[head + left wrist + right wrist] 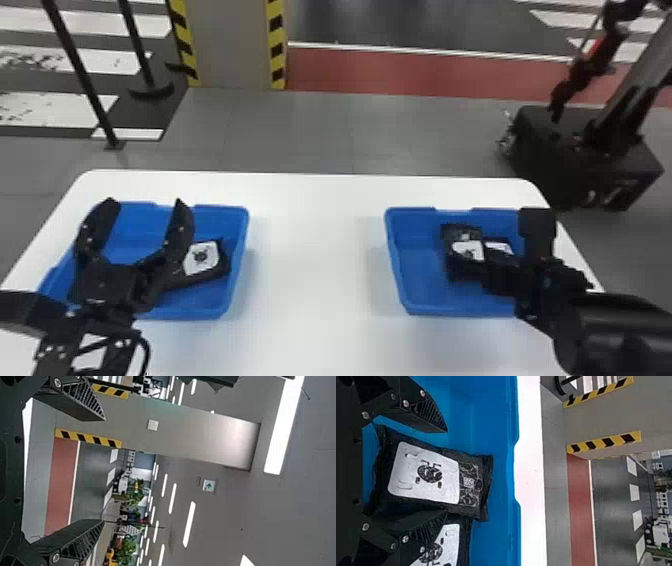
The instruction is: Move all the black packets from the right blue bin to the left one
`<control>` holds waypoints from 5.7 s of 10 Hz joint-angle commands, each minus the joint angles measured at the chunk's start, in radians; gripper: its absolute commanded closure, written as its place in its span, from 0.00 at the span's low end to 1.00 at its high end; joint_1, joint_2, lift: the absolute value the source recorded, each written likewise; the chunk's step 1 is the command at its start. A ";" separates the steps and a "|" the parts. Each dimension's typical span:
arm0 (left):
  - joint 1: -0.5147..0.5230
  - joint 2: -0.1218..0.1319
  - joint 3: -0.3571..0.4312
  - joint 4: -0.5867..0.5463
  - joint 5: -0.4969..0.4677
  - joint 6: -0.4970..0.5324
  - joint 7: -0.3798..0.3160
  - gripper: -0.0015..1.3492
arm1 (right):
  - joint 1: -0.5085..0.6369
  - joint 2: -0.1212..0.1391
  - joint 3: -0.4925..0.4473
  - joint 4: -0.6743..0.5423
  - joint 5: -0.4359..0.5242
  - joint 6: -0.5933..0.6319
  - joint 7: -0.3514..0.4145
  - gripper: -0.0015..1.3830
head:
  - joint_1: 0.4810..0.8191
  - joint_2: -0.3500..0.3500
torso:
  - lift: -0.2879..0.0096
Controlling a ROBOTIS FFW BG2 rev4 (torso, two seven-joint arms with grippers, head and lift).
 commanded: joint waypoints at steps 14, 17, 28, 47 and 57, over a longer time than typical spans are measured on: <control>0.023 -0.003 -0.038 -0.125 0.119 0.209 -0.025 0.08 | 0.216 -0.028 0.007 -0.613 -0.073 0.037 0.260 0.81 | 0.63 0.52 | 0.60; -0.007 -0.003 -0.040 -0.177 0.165 0.427 -0.103 0.08 | 0.044 -0.025 0.046 -0.520 -0.050 -0.007 0.450 0.81 | 0.63 0.55 | 0.60; -0.007 -0.003 -0.057 -0.383 0.258 0.663 -0.173 0.08 | -0.349 0.010 0.328 -0.024 -0.092 -0.027 0.828 0.81 | 0.53 0.67 | 0.60; 0.001 -0.003 -0.060 -0.385 0.295 0.634 -0.150 0.91 | -0.457 0.048 0.474 0.196 -0.286 -0.176 0.838 0.11 | 0.52 0.82 | 0.60; -0.068 -0.003 0.091 0.015 -0.280 0.317 0.034 0.91 | -0.066 0.016 0.101 -0.238 -0.084 -0.139 0.594 0.13 | 0.63 0.74 | 0.60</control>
